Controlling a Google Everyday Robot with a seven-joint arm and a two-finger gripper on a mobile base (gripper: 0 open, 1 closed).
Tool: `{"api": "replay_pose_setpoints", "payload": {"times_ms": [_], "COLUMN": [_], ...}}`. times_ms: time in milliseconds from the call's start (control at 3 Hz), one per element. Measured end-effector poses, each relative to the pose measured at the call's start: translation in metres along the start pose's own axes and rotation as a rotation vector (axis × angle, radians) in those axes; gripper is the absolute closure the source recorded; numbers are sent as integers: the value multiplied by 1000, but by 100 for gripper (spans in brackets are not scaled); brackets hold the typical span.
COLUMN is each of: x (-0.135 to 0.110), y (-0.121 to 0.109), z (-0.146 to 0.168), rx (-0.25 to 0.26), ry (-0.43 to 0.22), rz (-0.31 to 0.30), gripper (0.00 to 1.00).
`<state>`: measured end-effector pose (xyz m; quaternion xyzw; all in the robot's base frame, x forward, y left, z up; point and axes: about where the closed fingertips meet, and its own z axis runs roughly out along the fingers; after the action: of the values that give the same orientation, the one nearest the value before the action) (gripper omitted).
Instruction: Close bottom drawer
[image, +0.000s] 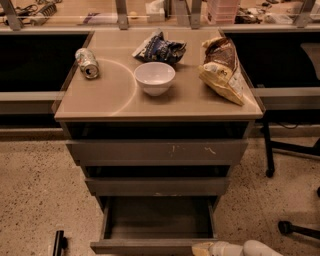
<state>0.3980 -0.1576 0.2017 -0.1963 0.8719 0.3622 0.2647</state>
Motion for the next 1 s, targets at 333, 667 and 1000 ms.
{"api": "replay_pose_setpoints", "payload": {"times_ms": [333, 667, 1000], "x": [-2, -9, -20], "y": [0, -15, -33], "z": [3, 28, 57], "rx": [-2, -11, -50], "ry": [-6, -44, -69], "rz": [4, 14, -1], "gripper": [100, 100, 100]}}
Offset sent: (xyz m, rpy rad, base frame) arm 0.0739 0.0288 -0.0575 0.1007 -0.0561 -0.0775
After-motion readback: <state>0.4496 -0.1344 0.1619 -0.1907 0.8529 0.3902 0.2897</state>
